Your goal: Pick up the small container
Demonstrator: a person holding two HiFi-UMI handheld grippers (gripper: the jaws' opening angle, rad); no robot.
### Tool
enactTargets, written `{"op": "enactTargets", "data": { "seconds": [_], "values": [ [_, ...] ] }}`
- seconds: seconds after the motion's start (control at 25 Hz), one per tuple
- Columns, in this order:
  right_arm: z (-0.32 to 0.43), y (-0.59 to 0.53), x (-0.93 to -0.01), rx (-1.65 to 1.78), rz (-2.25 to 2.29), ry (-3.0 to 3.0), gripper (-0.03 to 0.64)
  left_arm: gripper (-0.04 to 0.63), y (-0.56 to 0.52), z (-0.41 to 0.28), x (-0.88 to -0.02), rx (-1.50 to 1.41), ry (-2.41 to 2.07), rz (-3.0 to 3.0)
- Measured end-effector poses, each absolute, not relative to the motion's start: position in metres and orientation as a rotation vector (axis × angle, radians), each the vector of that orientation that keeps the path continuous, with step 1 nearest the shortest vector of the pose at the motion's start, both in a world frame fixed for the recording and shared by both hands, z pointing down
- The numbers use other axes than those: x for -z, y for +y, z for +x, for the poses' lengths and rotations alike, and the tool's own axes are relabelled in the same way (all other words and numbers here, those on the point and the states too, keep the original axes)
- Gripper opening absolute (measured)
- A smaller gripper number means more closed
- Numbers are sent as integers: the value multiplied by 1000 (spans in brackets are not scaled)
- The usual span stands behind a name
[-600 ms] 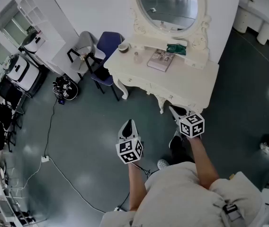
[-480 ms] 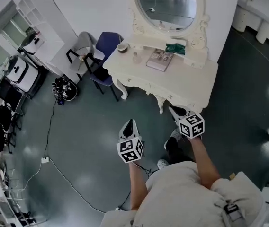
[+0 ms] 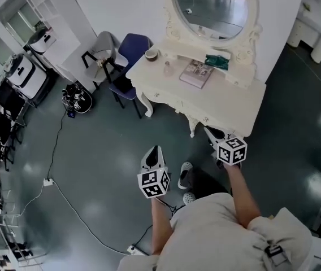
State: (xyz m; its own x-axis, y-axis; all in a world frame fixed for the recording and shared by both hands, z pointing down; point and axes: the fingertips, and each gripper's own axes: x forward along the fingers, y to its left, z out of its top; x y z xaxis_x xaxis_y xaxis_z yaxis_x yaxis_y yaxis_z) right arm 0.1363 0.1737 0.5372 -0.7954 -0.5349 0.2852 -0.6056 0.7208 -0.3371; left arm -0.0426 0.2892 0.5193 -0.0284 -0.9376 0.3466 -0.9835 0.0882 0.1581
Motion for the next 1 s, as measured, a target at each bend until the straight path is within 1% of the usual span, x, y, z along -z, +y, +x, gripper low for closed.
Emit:
{"op": "enactTargets", "data": {
  "seconds": [0.28, 0.52, 0.84, 1.0],
  "values": [
    [66, 131, -555, -634, 786, -2788, 11, 29, 262, -98, -536, -243, -2039, 1832],
    [13, 40, -541, -648, 779, -2837, 10, 29, 178, -140, -527, -275, -2044, 1867],
    [-14, -63, -536, -616, 836, -2806, 10, 29, 70, -186, -508, -212, -2056, 1866],
    [-31, -112, -546, -630, 836, -2783, 10, 29, 24, -197, -517, -214, -2039, 1859]
  ]
}}
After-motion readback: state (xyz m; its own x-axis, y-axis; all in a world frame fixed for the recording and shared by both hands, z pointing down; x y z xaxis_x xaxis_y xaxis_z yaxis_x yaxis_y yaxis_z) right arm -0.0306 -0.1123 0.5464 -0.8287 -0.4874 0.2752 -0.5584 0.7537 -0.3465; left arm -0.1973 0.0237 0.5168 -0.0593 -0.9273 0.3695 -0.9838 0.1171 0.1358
